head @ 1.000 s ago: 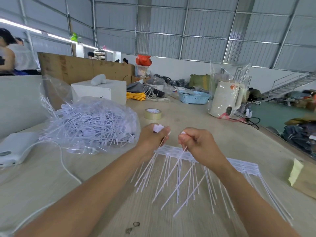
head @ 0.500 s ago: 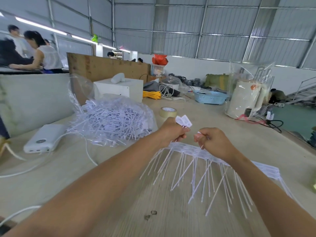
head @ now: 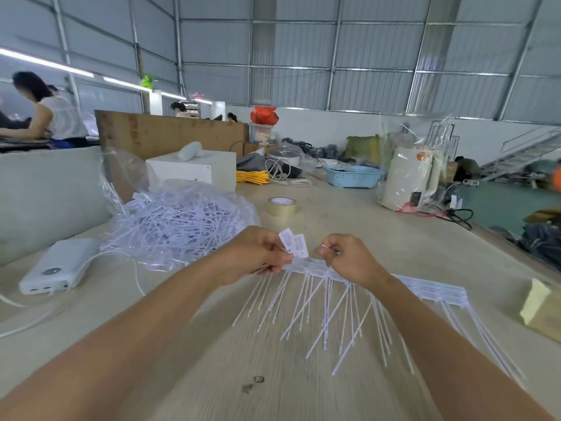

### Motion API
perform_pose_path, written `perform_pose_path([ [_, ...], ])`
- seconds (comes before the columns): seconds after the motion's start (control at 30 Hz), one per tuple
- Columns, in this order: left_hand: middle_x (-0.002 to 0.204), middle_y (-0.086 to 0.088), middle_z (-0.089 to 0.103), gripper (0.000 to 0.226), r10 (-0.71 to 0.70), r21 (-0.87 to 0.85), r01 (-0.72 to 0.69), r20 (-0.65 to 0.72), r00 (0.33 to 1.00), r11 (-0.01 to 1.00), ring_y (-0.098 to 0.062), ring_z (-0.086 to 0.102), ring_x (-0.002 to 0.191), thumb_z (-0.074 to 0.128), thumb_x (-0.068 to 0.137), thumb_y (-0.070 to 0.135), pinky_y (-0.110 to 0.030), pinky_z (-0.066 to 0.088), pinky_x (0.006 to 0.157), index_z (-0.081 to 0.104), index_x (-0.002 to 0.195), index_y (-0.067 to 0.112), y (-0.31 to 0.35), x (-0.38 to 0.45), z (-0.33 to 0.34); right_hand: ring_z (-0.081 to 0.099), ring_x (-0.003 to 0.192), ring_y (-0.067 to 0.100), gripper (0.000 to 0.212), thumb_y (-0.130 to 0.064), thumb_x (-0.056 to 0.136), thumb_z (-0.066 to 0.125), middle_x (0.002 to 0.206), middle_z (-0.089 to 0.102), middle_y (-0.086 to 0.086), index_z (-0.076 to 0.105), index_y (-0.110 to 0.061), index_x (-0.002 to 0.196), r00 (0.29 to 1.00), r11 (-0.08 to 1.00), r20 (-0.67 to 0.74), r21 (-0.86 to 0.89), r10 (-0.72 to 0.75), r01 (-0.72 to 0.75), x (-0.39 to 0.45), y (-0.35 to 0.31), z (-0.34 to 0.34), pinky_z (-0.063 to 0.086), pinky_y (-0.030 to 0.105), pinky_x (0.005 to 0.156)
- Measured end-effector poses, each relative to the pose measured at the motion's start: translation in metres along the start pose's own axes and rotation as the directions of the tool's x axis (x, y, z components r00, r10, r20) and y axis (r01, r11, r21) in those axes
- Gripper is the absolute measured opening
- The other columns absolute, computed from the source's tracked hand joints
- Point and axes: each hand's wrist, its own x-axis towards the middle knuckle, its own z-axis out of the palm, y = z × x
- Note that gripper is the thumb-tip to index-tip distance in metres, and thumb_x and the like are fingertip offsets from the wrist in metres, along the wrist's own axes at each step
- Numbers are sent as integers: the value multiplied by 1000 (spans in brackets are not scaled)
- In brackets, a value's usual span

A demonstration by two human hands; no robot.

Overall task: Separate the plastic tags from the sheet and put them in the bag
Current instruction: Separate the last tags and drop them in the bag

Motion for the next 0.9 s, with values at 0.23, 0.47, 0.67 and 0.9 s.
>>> perform_pose_path([
  [0.23, 54, -10, 60, 5, -199, 155, 231, -200, 959, 960, -12, 52, 44, 72, 78, 2, -18, 45, 45, 70, 74, -1, -14, -11, -102, 54, 69, 21, 22, -14, 90, 59, 71, 59, 9, 57, -12, 68, 999, 1000, 42, -27, -7, 8, -1, 10, -5, 38, 27, 66],
  [0.47, 37, -3, 46, 34, -165, 266, 385, -594, 787, 883, -11, 41, 31, 71, 71, 2, -17, 39, 41, 51, 44, 7, -36, 37, -117, 51, 64, 21, 37, -13, 90, 59, 63, 53, 7, 50, -22, 56, 997, 999, 69, -29, -40, 42, 2, 6, -4, 39, 29, 66],
  [0.67, 72, -22, 65, 37, 27, 457, 377, -663, 748, 806, -28, 67, 84, 56, 92, 21, -36, 54, 79, 64, 68, -5, -45, 78, -103, 51, 60, 20, 40, -10, 89, 60, 60, 55, 5, 50, -21, 52, 997, 998, 52, -12, -63, 64, 2, 14, -9, 40, 28, 65],
  [0.9, 137, -19, 40, 36, 2, 774, 542, -575, 818, 328, -35, 35, 129, 49, 94, 19, -43, 35, 103, 50, 127, 6, -35, 81, -84, 54, 58, 13, 28, -9, 90, 59, 56, 59, -2, 61, -11, 61, 996, 998, 70, -13, -64, 65, 1, 27, -9, 39, 17, 61],
])
